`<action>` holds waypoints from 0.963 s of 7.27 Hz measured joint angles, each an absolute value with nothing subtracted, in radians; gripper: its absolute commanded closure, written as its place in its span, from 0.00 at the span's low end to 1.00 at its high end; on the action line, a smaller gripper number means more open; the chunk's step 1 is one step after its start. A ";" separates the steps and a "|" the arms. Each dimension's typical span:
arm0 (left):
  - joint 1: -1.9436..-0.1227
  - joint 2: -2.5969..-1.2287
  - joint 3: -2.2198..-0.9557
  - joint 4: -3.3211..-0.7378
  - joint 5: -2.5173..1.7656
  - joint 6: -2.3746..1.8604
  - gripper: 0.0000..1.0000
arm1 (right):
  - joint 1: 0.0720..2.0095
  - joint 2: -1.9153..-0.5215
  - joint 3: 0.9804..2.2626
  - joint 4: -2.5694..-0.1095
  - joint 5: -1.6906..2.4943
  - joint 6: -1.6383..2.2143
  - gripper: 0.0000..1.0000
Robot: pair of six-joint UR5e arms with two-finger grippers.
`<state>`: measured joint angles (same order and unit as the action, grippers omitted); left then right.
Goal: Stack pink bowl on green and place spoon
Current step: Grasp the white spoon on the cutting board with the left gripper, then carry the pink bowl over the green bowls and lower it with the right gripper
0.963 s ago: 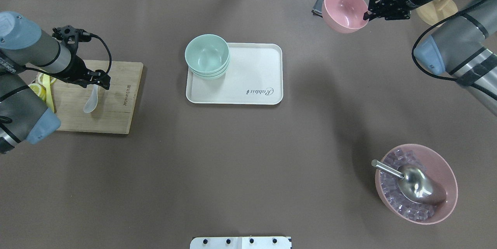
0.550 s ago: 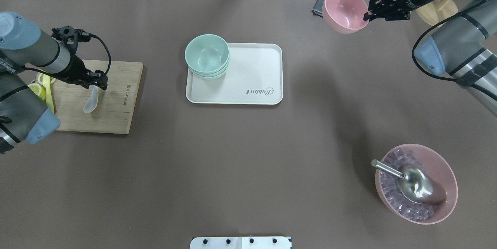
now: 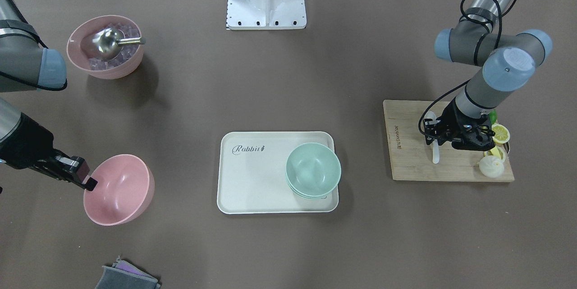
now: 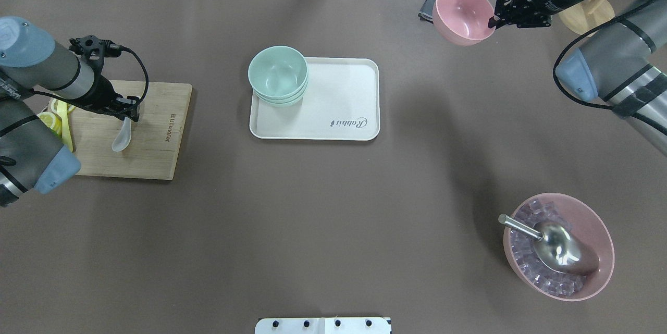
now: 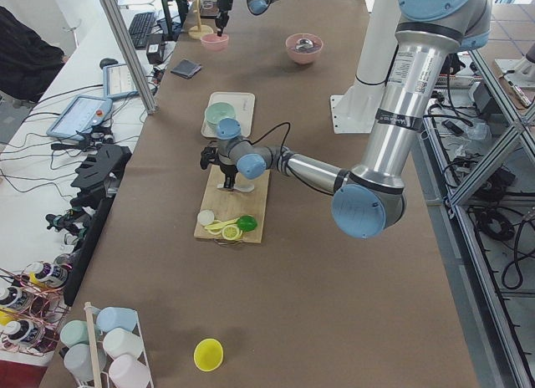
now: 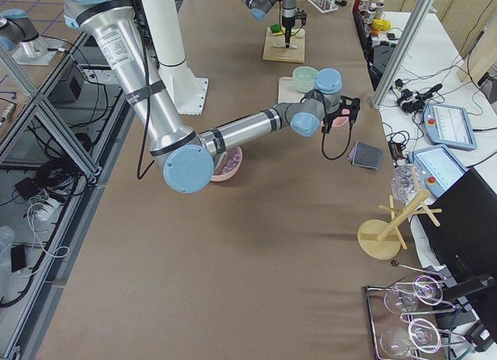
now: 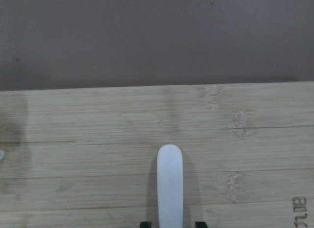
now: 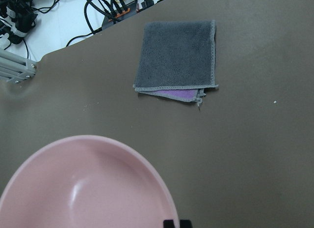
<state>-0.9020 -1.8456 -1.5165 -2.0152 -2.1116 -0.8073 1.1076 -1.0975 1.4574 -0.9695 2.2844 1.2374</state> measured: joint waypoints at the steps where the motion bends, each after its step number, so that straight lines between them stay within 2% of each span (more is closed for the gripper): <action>1: -0.902 -1.846 -1.518 -2.015 -2.113 -0.808 1.00 | 1.107 -1.096 1.463 -0.970 2.285 1.242 1.00; 3: -0.916 -1.846 -1.534 -2.011 -2.128 -0.808 1.00 | 1.093 -1.085 1.496 -0.972 2.284 1.291 1.00; 7: -1.113 -1.856 -1.628 -1.939 -2.329 -0.807 1.00 | 0.996 -0.982 1.526 -0.975 2.239 1.430 1.00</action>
<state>-1.1133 -1.8564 -1.6280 -1.9394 -2.3291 -0.8071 0.9958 -0.9818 1.5264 -0.9752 2.2392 1.4303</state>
